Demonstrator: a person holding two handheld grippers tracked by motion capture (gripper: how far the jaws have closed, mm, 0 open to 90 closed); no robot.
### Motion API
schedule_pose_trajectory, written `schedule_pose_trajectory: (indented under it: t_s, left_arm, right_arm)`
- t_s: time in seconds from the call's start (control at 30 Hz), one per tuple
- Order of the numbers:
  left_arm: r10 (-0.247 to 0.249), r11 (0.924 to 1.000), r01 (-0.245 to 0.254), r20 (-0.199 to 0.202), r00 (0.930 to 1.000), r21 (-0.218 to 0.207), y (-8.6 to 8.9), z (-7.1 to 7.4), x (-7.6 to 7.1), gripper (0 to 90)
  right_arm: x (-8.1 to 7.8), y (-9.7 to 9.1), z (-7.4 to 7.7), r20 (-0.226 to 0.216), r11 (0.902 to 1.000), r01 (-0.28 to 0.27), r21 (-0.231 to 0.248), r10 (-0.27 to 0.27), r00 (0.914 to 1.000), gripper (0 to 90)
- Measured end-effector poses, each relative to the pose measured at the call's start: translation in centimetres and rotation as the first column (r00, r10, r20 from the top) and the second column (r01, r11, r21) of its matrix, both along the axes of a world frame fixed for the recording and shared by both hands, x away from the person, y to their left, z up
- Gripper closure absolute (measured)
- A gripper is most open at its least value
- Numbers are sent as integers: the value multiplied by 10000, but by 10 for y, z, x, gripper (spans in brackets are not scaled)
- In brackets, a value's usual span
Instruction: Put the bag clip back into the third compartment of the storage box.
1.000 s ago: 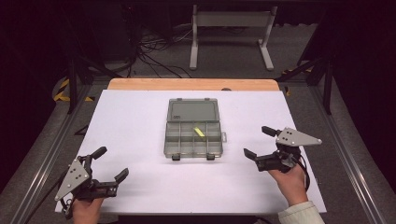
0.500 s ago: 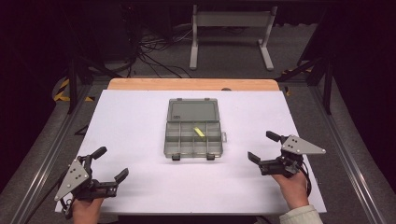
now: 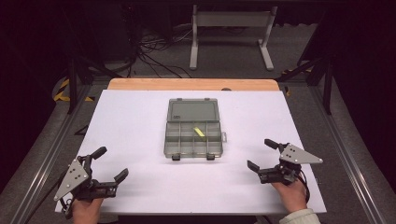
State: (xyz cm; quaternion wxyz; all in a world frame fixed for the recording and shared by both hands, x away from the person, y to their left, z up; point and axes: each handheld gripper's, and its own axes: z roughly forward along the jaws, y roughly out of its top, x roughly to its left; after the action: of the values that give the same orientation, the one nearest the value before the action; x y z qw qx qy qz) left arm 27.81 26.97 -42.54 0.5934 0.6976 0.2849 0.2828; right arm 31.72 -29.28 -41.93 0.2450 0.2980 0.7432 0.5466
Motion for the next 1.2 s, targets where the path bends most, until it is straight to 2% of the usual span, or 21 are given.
schedule_pose_trajectory:
  t_s: [0.1, 0.23, 0.33, 0.47, 0.57, 0.6, 0.7, 0.73, 0.77, 0.87, 1.07, 1.2]
  left_arm:
    - [-26, 10000, 26, -8, 10000, 34, 1, -1, 1, 3]
    - [14, 10000, -15, -35, 10000, -94, 0, -2, 1, 2]
    - [-38, 10000, 38, -66, 10000, -81, -1, -3, 1, 2]
    - [-62, 9999, 61, -103, 9999, -85, -1, -4, 2, 2]
    - [-125, 9998, 123, -118, 9999, -163, -1, -4, 2, 1]
    - [-118, 9998, 117, -100, 9999, -154, -1, -4, 2, 1]
    - [-93, 9997, 90, -129, 9999, -234, -1, -5, 2, 1]
    - [-103, 9996, 99, -152, 9998, -263, -1, -5, 3, 1]
    - [-91, 9996, 86, -178, 9998, -265, -1, -5, 3, 1]
    - [-127, 9998, 123, -179, 9998, -184, -1, -6, 4, 1]
    - [-103, 9995, 94, -287, 9995, -309, -1, -7, 5, 1]
    - [-114, 9993, 102, -319, 9994, -361, 0, -7, 7, 1]
  right_arm:
    - [-1, -1, -6, 0, 10000, -13, -8, 13, 10000, 0]
    - [-3, -3, -16, -350, 9997, 168, 196, -161, 9993, 0]
    - [-4, -2, -22, -425, 9994, 326, -59, -329, 9986, 0]
    - [-3, -1, -27, -617, 9995, 298, -58, -301, 9976, 0]
    - [2, 1, -33, -1228, 9996, 281, -70, -288, 9920, 0]
    - [3, 1, -33, -1284, 9996, 260, -139, -275, 9913, 0]
    - [2, 2, -33, -1167, 9995, 279, -150, -295, 9927, 0]
    - [0, 2, -32, -932, 9996, 250, -161, -264, 9953, 0]
    - [0, 3, -32, -898, 9995, 246, -191, -262, 9956, 0]
    - [0, 3, -32, -863, 9994, 285, -200, -301, 9958, 0]
    - [-1, 3, -30, -669, 9997, 204, -146, -214, 9975, 0]
    - [-2, 2, -29, -728, 9996, 217, -203, -231, 9971, 0]
